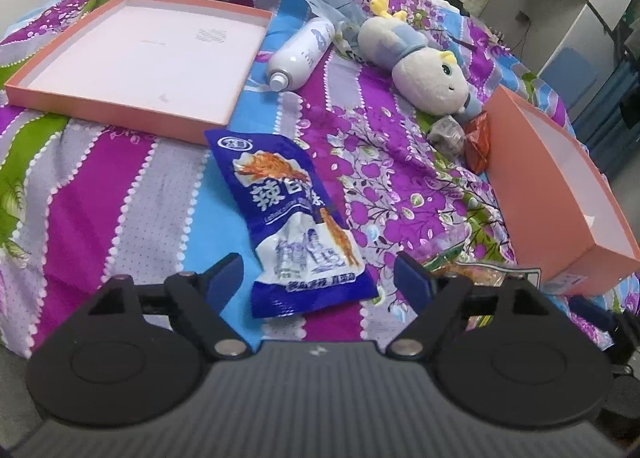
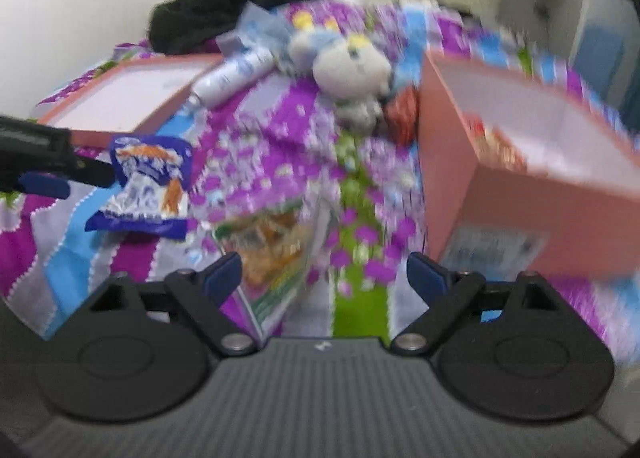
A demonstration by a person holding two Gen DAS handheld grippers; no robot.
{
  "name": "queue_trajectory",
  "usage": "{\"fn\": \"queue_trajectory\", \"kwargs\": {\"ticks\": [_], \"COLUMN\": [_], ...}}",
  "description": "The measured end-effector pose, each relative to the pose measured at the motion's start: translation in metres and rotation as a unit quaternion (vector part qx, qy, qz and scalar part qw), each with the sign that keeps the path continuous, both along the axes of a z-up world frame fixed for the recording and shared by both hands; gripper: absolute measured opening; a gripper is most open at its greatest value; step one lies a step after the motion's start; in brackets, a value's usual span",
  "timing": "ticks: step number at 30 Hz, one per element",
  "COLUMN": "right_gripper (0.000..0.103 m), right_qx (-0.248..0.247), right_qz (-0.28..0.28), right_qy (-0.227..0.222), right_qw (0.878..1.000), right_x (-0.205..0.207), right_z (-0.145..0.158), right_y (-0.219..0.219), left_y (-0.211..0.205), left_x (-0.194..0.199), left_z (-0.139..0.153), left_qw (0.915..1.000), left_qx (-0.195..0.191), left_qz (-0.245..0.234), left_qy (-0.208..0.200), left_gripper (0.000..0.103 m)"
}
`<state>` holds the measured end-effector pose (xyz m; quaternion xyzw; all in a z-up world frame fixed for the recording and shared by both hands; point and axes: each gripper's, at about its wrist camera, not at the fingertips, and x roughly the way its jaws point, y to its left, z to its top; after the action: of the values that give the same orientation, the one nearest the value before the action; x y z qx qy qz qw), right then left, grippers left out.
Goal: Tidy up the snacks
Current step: 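Grasp the blue snack bag with the left tool while the right grasps the green-labelled bag, then lift both held bags and carry them over the deep pink box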
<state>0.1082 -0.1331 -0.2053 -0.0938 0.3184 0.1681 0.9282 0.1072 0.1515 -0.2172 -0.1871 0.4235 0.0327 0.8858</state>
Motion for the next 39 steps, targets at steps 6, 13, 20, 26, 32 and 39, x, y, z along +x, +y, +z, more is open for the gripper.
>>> {"fn": "queue_trajectory", "kwargs": {"ticks": [6,13,20,26,32,39], "right_gripper": [0.090,0.090,0.090,0.092,0.062,0.054], "right_qx": [-0.022,-0.051,-0.033,0.016,0.016,0.045], "right_qz": [0.096,0.137,0.119,0.108,0.107,0.064], "right_qy": [-0.034,0.002,0.078,0.101,0.098,0.091], "right_qw": [0.995,0.989,0.989,0.989,0.989,0.993], "right_x": [0.011,0.043,0.072,0.074,0.074,0.072], "right_z": [0.004,-0.025,-0.058,-0.070,-0.059,-0.043], "right_y": [0.028,0.052,0.039,0.026,0.026,0.014], "left_y": [-0.003,-0.003,-0.008,-0.012,-0.015,-0.018], "left_x": [0.024,0.047,0.055,0.056,0.055,0.051], "left_z": [-0.007,-0.025,-0.047,-0.055,-0.053,-0.035], "left_qw": [0.9999,0.9995,0.9985,0.9974,0.9963,0.9964], "left_qx": [0.007,0.009,0.015,0.040,0.063,0.071], "left_qz": [0.013,0.016,0.000,-0.008,-0.007,-0.017], "left_qy": [0.006,0.024,0.052,0.060,0.058,0.044], "left_gripper": [0.085,0.085,0.081,0.072,0.046,0.026]}}
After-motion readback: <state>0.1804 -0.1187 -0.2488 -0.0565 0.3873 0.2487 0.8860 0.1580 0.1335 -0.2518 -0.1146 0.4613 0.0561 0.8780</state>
